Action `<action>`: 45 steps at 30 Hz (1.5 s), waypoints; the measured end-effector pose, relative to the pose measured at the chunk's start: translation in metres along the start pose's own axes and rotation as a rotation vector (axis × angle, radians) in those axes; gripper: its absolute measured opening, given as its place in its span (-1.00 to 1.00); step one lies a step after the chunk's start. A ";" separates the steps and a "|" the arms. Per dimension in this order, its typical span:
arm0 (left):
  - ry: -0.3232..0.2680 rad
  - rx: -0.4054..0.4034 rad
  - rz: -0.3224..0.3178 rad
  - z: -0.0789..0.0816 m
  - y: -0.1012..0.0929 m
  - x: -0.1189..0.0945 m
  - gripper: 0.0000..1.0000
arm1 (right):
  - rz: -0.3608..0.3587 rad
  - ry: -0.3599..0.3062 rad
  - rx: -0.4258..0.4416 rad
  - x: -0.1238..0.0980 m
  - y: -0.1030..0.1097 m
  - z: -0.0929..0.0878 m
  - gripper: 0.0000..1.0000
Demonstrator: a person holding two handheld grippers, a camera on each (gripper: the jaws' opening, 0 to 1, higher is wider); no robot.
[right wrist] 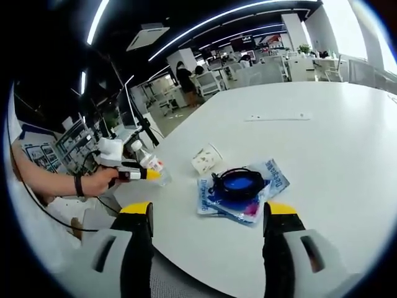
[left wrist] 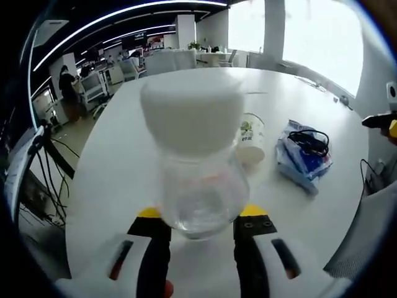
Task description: Arrange the tabletop items into an orderly group along one side of the table until the central work area is clear of visible clutter.
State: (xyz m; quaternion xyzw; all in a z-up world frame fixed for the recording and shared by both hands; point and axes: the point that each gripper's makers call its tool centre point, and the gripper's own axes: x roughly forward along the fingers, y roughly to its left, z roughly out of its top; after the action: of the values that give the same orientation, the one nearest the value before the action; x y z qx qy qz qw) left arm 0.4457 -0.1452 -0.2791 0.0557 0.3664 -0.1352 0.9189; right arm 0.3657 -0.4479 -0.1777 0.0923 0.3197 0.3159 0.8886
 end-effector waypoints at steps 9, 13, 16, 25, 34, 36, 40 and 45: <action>0.003 -0.020 0.039 0.023 0.021 0.019 -0.23 | -0.005 0.011 0.004 0.003 -0.003 0.001 0.42; 0.002 -0.022 0.048 0.033 0.031 0.028 -0.23 | -0.008 0.017 0.007 0.004 -0.004 -0.001 0.42; 0.002 -0.024 0.050 0.042 0.038 0.036 -0.23 | -0.011 0.023 0.012 0.004 -0.005 -0.002 0.42; -0.013 -0.024 0.061 0.061 0.052 0.054 -0.23 | -0.026 0.030 0.024 0.003 -0.009 -0.005 0.41; -0.027 -0.025 0.064 0.073 0.056 0.066 -0.23 | -0.031 0.034 0.024 0.003 -0.009 -0.003 0.41; -0.028 -0.027 0.064 0.075 0.056 0.067 -0.23 | -0.030 0.035 0.023 0.004 -0.009 -0.003 0.41; -0.029 -0.029 0.066 0.078 0.057 0.071 -0.23 | -0.024 0.037 0.019 0.007 -0.007 -0.002 0.41; -0.029 -0.032 0.068 0.080 0.058 0.073 -0.23 | -0.015 0.037 0.013 0.009 -0.004 0.000 0.41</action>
State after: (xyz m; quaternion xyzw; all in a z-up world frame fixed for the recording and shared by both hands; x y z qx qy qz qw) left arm 0.5661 -0.1206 -0.2714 0.0513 0.3529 -0.0989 0.9290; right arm 0.3731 -0.4451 -0.1835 0.0897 0.3390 0.3086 0.8842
